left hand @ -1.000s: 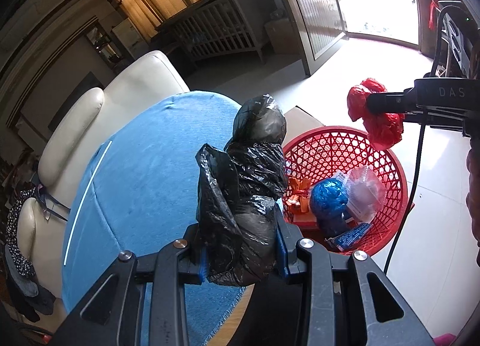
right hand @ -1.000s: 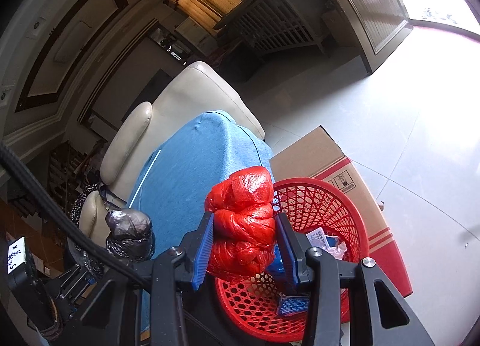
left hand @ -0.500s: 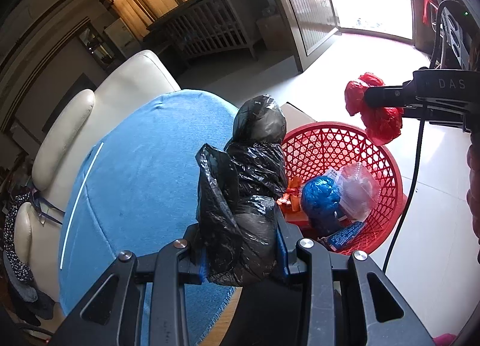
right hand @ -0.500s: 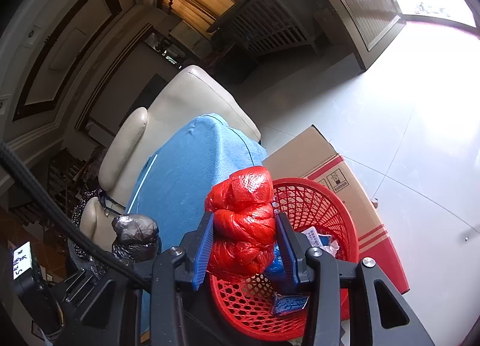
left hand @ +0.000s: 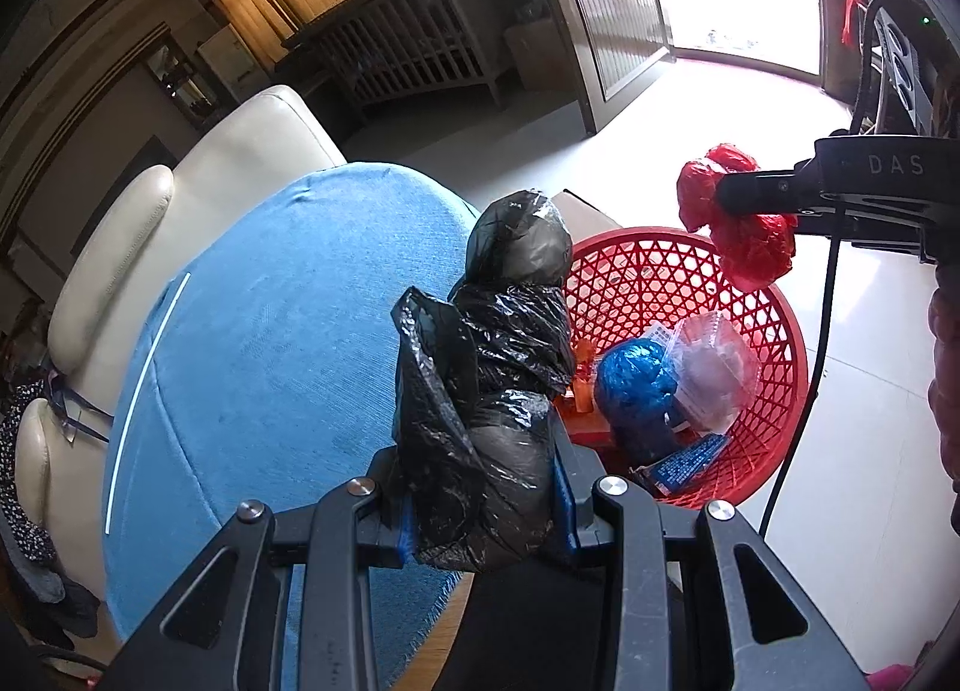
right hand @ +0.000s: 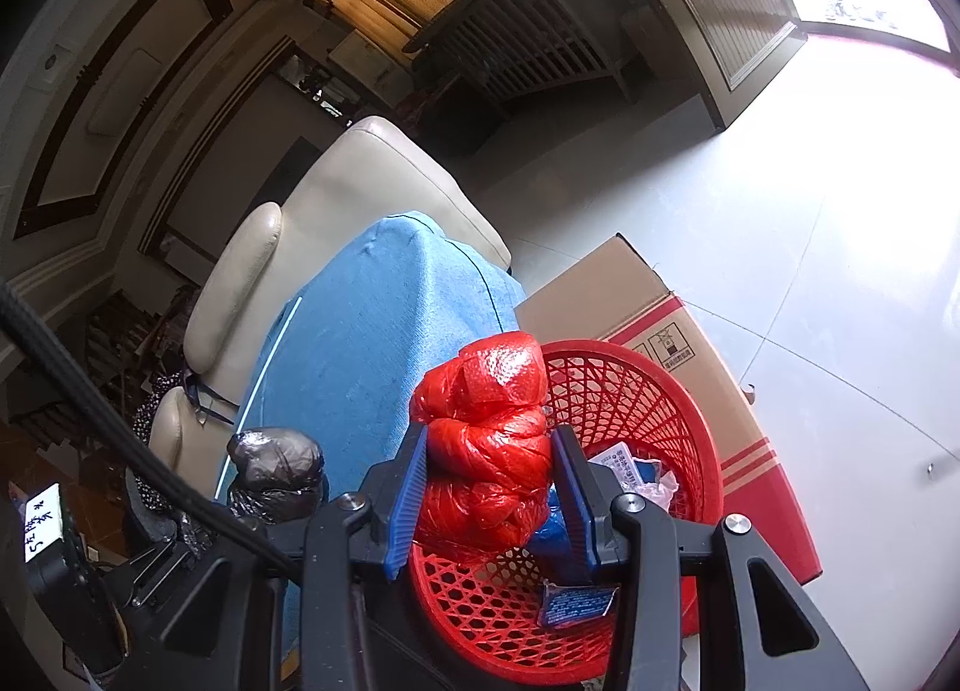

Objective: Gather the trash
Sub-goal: 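Lower both held bags over the red wastebasket opening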

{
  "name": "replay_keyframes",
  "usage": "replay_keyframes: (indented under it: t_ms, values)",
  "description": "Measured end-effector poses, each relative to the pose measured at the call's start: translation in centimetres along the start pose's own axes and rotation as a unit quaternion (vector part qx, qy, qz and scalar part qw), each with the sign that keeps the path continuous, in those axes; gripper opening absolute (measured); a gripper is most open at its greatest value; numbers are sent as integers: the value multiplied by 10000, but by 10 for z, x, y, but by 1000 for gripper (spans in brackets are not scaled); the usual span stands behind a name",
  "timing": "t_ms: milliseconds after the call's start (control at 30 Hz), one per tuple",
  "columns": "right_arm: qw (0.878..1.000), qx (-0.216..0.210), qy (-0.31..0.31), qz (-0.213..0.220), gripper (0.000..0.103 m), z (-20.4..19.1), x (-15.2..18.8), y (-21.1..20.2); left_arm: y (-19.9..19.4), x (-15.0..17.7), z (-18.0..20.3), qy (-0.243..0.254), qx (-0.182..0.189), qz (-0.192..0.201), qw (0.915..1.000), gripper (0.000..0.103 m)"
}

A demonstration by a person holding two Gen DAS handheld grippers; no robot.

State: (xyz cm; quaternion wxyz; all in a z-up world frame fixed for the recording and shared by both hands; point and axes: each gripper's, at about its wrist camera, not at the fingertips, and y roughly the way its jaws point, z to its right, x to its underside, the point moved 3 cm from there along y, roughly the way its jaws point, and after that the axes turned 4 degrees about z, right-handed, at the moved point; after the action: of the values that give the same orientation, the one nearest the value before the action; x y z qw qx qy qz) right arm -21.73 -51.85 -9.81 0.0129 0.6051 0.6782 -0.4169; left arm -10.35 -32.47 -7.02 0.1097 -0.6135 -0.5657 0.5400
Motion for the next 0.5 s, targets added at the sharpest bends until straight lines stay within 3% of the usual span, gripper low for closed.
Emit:
replay_keyframes:
  t_ms: [500]
  values:
    - [10000, -2, 6, -2, 44, 0, 1, 1, 0, 0, 1, 22, 32, -42, 10000, 37]
